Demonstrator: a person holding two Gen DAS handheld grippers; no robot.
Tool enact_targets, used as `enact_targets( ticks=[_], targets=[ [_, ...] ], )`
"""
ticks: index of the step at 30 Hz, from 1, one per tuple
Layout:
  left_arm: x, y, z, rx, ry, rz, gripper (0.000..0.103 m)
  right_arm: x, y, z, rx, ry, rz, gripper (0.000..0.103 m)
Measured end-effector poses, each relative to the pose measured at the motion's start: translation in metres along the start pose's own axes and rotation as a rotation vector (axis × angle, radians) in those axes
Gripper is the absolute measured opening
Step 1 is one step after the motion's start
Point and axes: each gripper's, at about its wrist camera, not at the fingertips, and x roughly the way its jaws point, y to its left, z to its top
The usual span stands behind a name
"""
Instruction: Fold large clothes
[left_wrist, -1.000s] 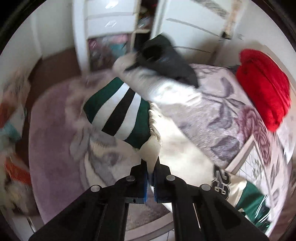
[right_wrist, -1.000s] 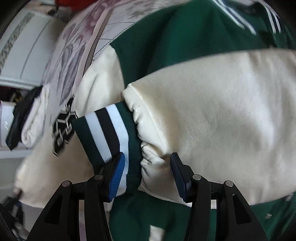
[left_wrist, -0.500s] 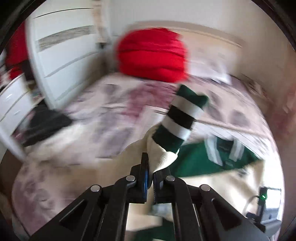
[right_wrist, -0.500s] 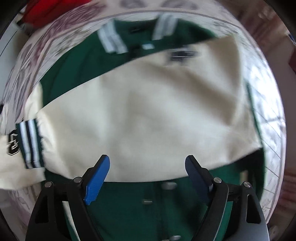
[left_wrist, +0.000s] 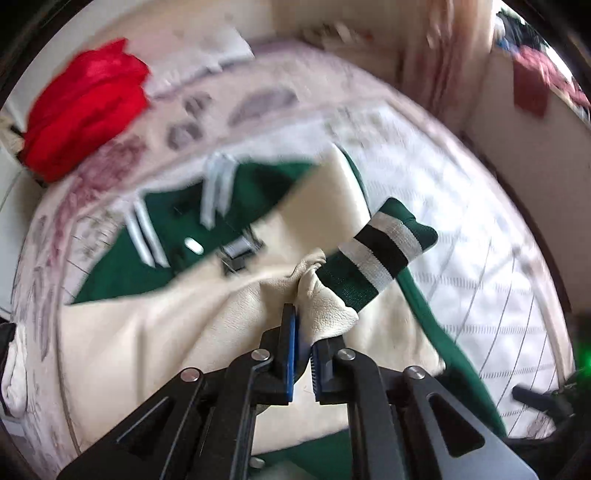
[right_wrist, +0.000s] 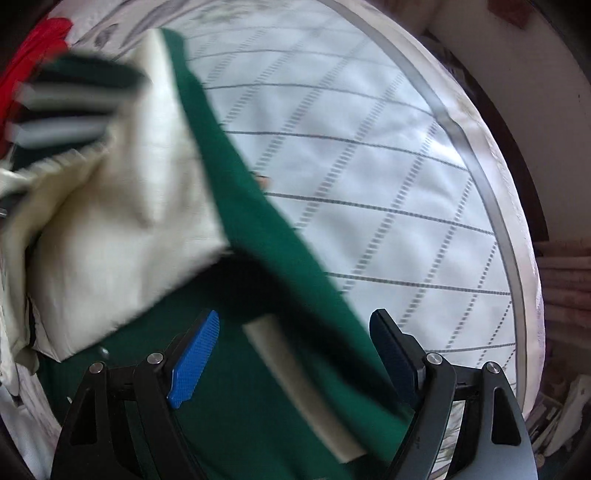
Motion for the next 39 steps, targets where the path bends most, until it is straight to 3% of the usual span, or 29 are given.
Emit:
enact_targets(
  ticks=[2,4,6,8,12,15,18,20,24,25,26,27,28,29,32,34,36,39],
  targets=[
    [0.008,-0.001,-0.001,-0.003,0.038,0.001,0.011,0.0,-0.021,0.002,0.015,0.017,0.025,0.085],
    [0.007,0.006,-0.001,-0.033,0.063,-0.035,0.027,-0.002,-0.035,0.009,0.032,0.021,0.062,0.085],
    [0.0,0.02,-0.002,-0.077,0.079,-0.038,0.064,-0.01,-0.051,0.013,0.059,0.015,0.115,0.085],
    [-0.004,0.04,-0.008,-0.152,0.069,-0.058,0.086,-0.021,-0.061,0.016,0.093,-0.005,0.163,0.085],
    [-0.019,0.088,-0.034,-0.318,0.069,-0.062,0.087,-0.043,-0.055,0.022,0.145,-0.063,0.287,0.085],
    [-0.044,0.12,-0.055,-0.419,0.037,-0.031,0.087,-0.046,-0.02,0.033,0.118,-0.072,0.358,0.085],
    [-0.065,0.151,-0.073,-0.513,0.013,-0.051,0.089,-0.036,0.038,0.036,0.089,-0.047,0.409,0.085],
    [-0.071,0.17,-0.082,-0.55,0.011,-0.006,0.092,-0.02,0.053,0.044,0.09,-0.021,0.443,0.085],
    [-0.05,0.212,-0.099,-0.614,0.068,0.177,0.092,0.025,0.087,0.06,0.025,0.033,0.343,0.085],
    [-0.037,0.223,-0.104,-0.626,0.089,0.242,0.092,0.034,0.095,0.062,0.002,0.039,0.35,0.083],
    [-0.027,0.23,-0.108,-0.633,0.096,0.276,0.092,0.04,0.103,0.065,-0.034,0.014,0.375,0.054],
    [-0.016,0.235,-0.114,-0.642,0.121,0.318,0.092,0.041,0.109,0.063,-0.066,-0.02,0.378,0.033],
    [-0.008,0.241,-0.12,-0.653,0.149,0.331,0.092,0.042,0.118,0.061,-0.104,-0.063,0.323,0.014],
    [-0.004,0.245,-0.124,-0.683,0.163,0.311,0.093,0.041,0.121,0.059,-0.11,-0.09,0.281,0.012],
    [-0.016,0.246,-0.125,-0.731,0.12,0.282,0.093,0.022,0.114,0.057,-0.038,-0.151,0.277,0.01],
    [-0.023,0.248,-0.123,-0.748,0.084,0.268,0.093,-0.005,0.107,0.059,-0.01,-0.251,0.245,0.01],
    [-0.012,0.252,-0.121,-0.757,0.112,0.263,0.093,-0.02,0.106,0.069,-0.016,-0.305,0.215,0.01],
    [0.04,0.262,-0.125,-0.742,0.244,0.28,0.093,0.015,0.114,0.099,-0.086,-0.188,0.155,0.011]
  ],
)
